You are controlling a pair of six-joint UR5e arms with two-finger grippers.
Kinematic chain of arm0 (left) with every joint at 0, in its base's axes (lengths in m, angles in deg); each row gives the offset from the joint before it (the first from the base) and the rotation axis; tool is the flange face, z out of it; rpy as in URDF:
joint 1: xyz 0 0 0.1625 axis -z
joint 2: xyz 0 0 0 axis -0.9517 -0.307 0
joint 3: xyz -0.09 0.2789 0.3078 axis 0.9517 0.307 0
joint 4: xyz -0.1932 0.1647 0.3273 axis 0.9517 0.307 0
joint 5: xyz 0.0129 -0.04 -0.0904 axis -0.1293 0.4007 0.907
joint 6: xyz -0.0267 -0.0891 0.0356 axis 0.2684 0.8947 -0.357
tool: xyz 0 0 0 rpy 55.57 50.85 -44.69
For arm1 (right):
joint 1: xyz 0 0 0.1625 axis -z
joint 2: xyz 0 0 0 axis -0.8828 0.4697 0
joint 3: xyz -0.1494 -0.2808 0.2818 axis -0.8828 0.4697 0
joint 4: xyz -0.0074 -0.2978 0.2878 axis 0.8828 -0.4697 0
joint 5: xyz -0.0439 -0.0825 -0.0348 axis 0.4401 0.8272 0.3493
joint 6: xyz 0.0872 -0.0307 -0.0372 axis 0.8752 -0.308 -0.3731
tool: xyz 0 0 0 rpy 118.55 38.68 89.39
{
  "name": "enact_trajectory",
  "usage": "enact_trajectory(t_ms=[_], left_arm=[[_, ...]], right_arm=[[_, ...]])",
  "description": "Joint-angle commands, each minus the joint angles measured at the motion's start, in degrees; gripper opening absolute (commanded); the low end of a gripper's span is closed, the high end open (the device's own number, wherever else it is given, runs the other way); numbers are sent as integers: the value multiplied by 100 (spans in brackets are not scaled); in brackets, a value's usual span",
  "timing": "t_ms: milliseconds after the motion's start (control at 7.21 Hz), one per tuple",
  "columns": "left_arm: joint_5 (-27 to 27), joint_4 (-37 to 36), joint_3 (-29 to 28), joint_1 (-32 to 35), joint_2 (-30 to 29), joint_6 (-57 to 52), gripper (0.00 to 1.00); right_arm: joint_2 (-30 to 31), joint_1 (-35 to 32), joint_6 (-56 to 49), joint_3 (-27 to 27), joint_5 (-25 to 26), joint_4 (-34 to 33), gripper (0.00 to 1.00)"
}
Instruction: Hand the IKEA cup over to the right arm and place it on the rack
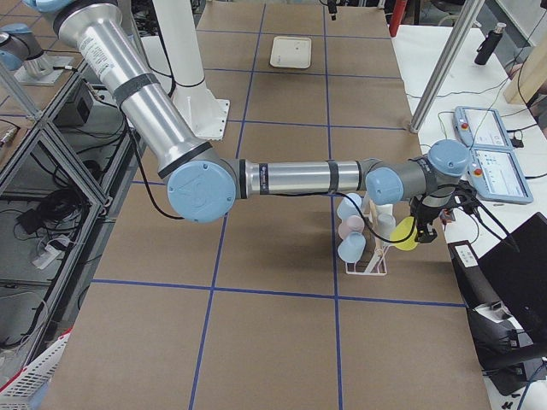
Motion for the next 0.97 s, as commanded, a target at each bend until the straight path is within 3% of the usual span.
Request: enact_trajectory(t_ms=[0,416,693,832], left_arm=[[0,-6,7,-11,43,-7,100],[-88,-6,-2,-11,61,-7,100],[-88,-6,-2,-11,70,20,100],[-88,-6,7,-11,70,20,100]], right_arm=[[79,12,-135,3,-43,-21,11],[158,143,-126,3,19,6,13],[298,275,-231,11,106,23,31],[299,327,-232,11,185,23,34]])
